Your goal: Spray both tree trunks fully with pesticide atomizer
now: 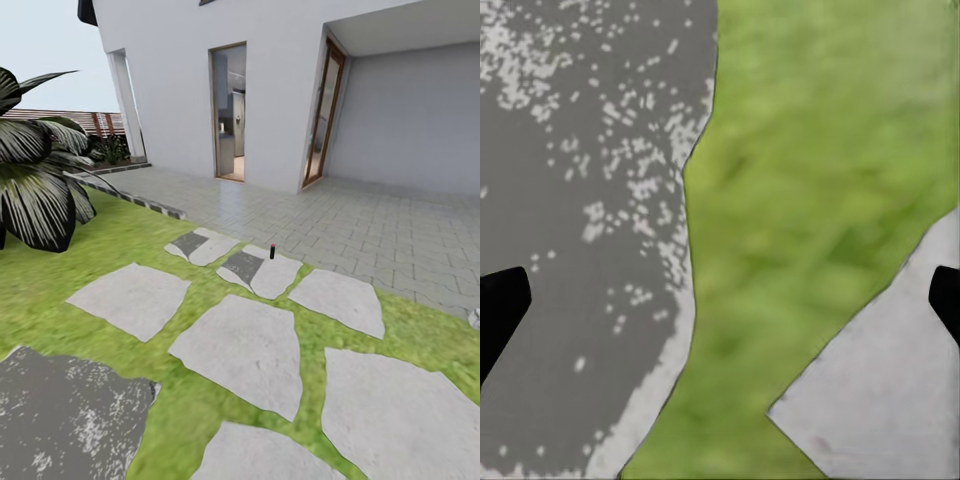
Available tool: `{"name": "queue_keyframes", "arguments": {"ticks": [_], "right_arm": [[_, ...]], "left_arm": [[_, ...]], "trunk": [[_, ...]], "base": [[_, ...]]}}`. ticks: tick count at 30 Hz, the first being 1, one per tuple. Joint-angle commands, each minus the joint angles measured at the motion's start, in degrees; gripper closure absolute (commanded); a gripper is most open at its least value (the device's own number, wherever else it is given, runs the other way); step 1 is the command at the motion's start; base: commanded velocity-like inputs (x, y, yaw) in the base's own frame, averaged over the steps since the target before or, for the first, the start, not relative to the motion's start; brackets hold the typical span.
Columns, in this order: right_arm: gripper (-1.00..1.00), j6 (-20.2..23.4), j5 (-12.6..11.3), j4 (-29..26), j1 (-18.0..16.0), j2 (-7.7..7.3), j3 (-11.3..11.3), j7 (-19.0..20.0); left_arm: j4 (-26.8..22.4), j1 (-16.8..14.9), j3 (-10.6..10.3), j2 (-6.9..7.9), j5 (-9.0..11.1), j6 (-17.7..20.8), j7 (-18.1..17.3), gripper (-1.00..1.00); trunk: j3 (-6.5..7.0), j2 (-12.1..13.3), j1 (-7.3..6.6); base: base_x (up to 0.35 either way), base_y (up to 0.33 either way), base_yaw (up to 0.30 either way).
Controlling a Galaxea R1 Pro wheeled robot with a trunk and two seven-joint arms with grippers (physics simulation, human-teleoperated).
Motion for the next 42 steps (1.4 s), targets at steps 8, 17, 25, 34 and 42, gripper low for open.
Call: {"name": "queue_keyframes", "arguments": {"ticks": [8, 17, 25, 34, 42], "right_arm": [[-1.00, -0.14, -0.20, 0.03, -0.04, 0.00, 0.03, -0.02], [-1.00, -0.16, -0.20, 0.03, -0.01, 0.00, 0.03, -0.01], [-1.00, -0.17, -0.20, 0.03, -0.02, 0.00, 0.03, -0.02], [-1.00, -0.19, -0.20, 0.03, -0.02, 0.00, 0.03, -0.05], [-1.00, -0.21, -0.20, 0.03, -0.02, 0.00, 0.03, -0.05]], "left_arm": [[0.06, -0.03, 0.01, -0.01, 0.30, -0.18, -0.04, -1.00], [0.04, -0.03, 0.01, -0.01, 0.30, -0.18, -0.04, -1.00], [0.03, -0.03, 0.01, -0.03, 0.30, -0.18, -0.02, -1.00], [0.02, -0.03, 0.01, -0.03, 0.30, -0.18, -0.03, -1.00], [0.02, -0.03, 0.01, -0.03, 0.30, -0.18, -0.01, -1.00]], "trunk": [[-0.05, -0.02, 0.02], [-0.05, -0.02, 0.02], [-0.05, -0.02, 0.02], [-0.05, -0.02, 0.02], [-0.05, -0.02, 0.02]], "base": [[0.339, -0.067, 0.000], [0.328, -0.103, 0.000], [0.282, -0.165, 0.000], [0.272, -0.173, 0.000], [0.264, -0.180, 0.000]]}}
